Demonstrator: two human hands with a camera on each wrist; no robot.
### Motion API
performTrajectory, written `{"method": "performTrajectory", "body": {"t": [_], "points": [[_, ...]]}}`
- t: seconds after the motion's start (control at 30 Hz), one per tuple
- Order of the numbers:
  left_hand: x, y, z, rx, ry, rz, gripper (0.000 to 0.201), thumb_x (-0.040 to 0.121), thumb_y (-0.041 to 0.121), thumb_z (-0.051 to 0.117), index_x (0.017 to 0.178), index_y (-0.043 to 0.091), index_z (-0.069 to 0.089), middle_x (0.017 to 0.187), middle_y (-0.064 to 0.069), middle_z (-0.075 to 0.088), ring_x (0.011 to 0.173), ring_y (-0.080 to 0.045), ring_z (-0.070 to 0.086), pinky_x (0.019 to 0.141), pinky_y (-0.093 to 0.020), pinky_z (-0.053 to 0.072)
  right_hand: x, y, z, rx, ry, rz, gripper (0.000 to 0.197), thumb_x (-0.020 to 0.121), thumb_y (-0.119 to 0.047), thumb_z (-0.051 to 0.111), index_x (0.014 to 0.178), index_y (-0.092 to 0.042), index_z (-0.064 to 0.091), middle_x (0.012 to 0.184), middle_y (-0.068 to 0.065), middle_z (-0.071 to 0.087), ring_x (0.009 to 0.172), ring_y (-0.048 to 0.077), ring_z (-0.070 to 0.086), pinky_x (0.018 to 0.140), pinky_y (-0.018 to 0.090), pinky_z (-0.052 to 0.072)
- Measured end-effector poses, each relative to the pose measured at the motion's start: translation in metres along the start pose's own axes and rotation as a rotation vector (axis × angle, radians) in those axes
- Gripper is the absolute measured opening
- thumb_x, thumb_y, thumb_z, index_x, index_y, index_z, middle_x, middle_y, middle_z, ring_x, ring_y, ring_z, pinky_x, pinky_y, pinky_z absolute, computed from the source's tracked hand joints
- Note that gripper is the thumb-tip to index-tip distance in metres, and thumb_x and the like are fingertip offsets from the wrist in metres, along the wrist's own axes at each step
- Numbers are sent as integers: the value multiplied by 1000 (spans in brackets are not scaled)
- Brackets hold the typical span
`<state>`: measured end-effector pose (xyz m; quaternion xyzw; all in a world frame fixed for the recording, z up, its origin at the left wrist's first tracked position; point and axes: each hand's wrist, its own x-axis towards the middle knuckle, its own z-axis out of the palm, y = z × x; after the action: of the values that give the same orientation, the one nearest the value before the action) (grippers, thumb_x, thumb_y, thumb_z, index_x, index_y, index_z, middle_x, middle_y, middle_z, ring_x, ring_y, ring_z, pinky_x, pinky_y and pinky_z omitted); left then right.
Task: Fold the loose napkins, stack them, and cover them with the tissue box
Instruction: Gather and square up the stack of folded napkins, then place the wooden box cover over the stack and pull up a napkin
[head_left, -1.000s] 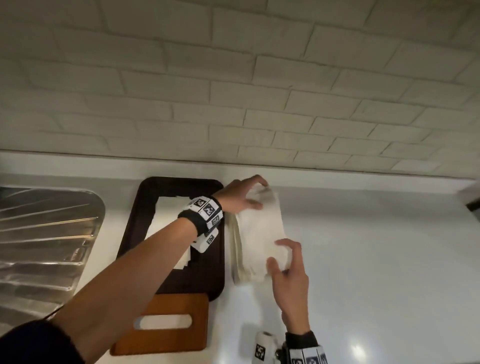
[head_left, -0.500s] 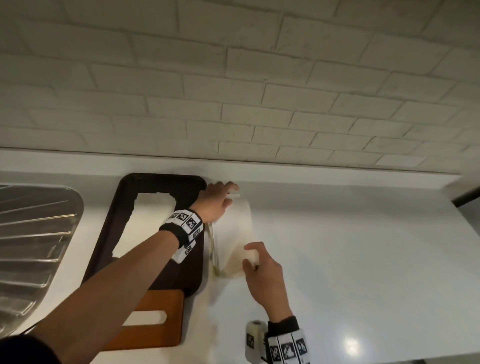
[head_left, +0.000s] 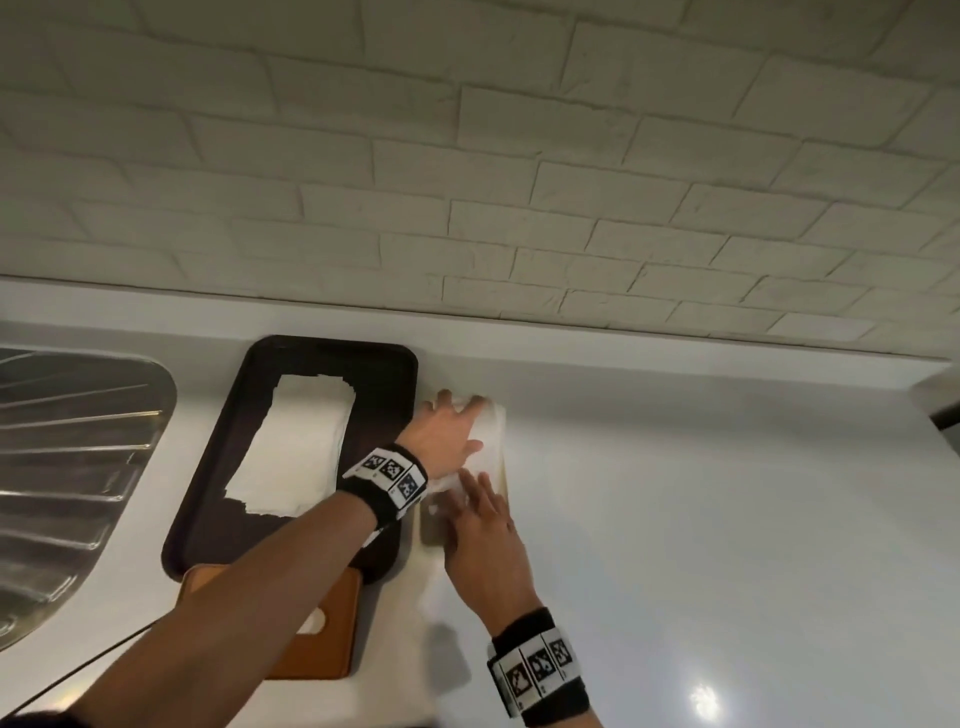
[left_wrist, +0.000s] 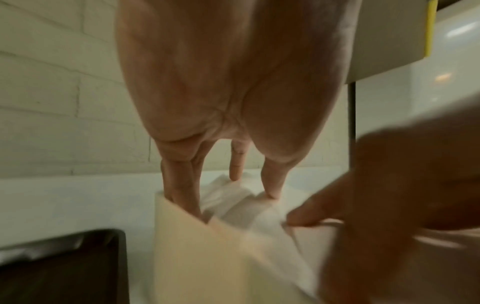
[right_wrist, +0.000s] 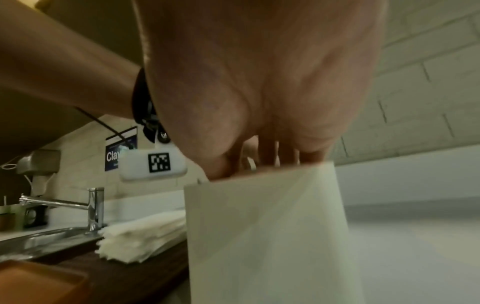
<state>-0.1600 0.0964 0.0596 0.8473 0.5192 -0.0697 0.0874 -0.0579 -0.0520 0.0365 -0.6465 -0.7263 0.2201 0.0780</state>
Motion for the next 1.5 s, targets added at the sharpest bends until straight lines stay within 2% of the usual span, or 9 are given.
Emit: {"method": "performTrajectory", "body": {"t": [0.17, 0.27, 0.4, 0.63, 0.8, 0.97, 1.2, 1.33, 1.5], "points": [[6, -5, 5, 86, 51, 218, 47, 103, 24, 62, 149, 25, 51, 164, -6, 36, 141, -35, 47, 100, -50, 58, -13, -9, -12, -40, -1, -60, 43, 115, -40, 39, 154, -28, 52, 176, 3, 31, 166, 33, 20, 133, 47, 26], [14, -5, 8, 45, -228, 233, 66, 109, 41, 53, 168, 25, 28, 179, -9, 13, 159, -42, 26, 125, -56, 36, -12, -5, -11, -77, -96, -73, 48, 113, -52, 34, 153, -34, 51, 177, 4, 29, 165, 37, 21, 130, 51, 32], [21, -7, -2, 49, -407, 206, 101, 96, 59, 71, 172, 31, 10, 181, -2, -7, 165, -41, 8, 129, -60, 25, -15, 1, -23, -164, -203, -133, 48, 108, -64, 39, 147, -39, 51, 171, -1, 32, 157, 35, 31, 113, 55, 51], [27, 3, 13, 80, -433, 181, 124, 82, 36, 92, 172, 25, 8, 180, -5, -9, 163, -47, 5, 128, -63, 25, 6, -11, -12, -372, -344, -124, 60, 103, -69, 41, 140, -25, 59, 171, 18, 21, 133, 53, 50, 103, 58, 54], [18, -16, 10, -64, -417, 197, 124, 83, 38, 91, 172, 31, 5, 180, 1, -12, 165, -42, -1, 131, -60, 16, -6, -14, -21, -259, -130, -104, 61, 106, -65, 43, 147, -20, 42, 117, 15, 72, 104, 38, 70, 87, 45, 56], [8, -3, 4, 7, -404, 202, 120, 88, 37, 87, 173, 25, 4, 180, -4, -12, 164, -46, -1, 130, -60, 14, -6, -20, -27, -392, -175, -91, 51, 108, -64, 42, 145, -33, 60, 124, 9, 73, 109, 34, 71, 90, 42, 55], [-54, -21, -27, -223, -60, 213, 73, 99, 41, 74, 163, 28, 42, 169, -5, 42, 151, -31, 44, 123, -49, 39, -29, -45, -27, -342, 66, 26, 33, 108, -45, 49, 116, -22, 73, 105, 4, 75, 96, 29, 74, 78, 38, 54], [-140, -60, -18, -500, 297, 21, 38, 103, 34, 68, 140, 27, 63, 135, 0, 69, 120, -22, 67, 101, -46, 57, -57, -69, -11, -57, 320, 134, 19, 107, -32, 52, 111, -21, 67, 98, 0, 71, 85, 25, 68, 68, 37, 56], [-252, -122, 39, -604, 448, -375, 23, 103, 25, 67, 126, 23, 67, 123, 0, 70, 116, -21, 65, 98, -39, 56, -78, -91, 55, 213, 226, 293, 16, 105, -39, 56, 107, -25, 64, 100, 1, 75, 90, 27, 72, 77, 38, 58]]}}
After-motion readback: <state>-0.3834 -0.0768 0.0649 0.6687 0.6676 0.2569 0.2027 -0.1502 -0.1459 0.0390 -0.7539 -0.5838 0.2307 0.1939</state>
